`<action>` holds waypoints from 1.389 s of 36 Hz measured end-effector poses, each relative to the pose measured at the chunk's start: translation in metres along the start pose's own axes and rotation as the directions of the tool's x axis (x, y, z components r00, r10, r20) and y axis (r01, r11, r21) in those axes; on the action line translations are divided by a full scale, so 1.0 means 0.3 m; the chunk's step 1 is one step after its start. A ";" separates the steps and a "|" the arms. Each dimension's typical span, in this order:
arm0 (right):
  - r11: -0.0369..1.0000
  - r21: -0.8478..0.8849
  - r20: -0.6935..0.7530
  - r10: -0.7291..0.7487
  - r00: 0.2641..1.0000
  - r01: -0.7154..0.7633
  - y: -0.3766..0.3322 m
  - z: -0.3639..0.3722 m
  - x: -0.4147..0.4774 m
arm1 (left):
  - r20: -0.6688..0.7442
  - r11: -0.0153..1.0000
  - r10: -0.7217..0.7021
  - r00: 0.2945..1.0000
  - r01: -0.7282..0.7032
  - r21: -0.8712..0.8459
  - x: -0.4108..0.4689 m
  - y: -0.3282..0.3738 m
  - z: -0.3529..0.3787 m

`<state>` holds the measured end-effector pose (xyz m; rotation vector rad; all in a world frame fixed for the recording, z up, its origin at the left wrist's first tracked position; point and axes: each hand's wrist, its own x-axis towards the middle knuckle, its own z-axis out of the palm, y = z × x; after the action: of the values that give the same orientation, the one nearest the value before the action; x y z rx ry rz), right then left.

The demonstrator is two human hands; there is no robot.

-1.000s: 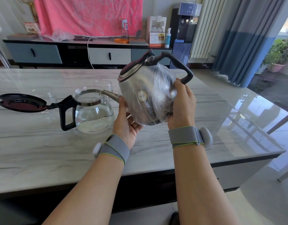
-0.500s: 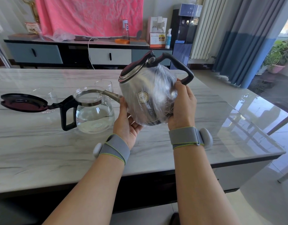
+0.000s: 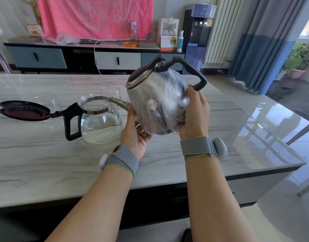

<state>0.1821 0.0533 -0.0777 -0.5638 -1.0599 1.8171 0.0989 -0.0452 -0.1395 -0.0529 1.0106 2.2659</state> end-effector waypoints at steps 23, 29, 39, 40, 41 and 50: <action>1.000 -0.006 -0.002 0.004 1.000 -0.004 -0.002 0.003 -0.006 | 0.004 1.000 0.010 1.000 -0.009 -0.006 -0.002 0.000 -0.001; 1.000 0.017 0.000 0.006 1.000 -0.006 -0.006 0.002 -0.006 | 0.000 1.000 0.009 1.000 -0.009 -0.010 -0.004 0.001 -0.002; 1.000 0.011 0.003 0.022 1.000 -0.022 -0.013 0.003 -0.010 | 0.007 1.000 0.002 1.000 -0.002 -0.003 -0.001 0.000 -0.003; 1.000 0.010 0.002 0.025 1.000 -0.025 -0.014 0.004 -0.011 | 0.010 1.000 0.003 1.000 -0.003 -0.005 -0.002 0.000 -0.004; 1.000 0.009 0.003 0.028 1.000 -0.028 -0.013 0.004 -0.012 | 0.010 1.000 0.004 1.000 -0.003 -0.008 -0.002 0.000 -0.004; 0.999 0.011 0.001 0.033 0.999 -0.033 -0.008 0.005 -0.010 | -0.002 1.000 -0.002 1.000 0.002 -0.017 -0.006 0.002 -0.006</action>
<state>0.1836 0.0505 -0.0752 -0.5772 -1.0465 1.8506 0.0996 -0.0476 -0.1399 -0.0630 0.9920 2.2728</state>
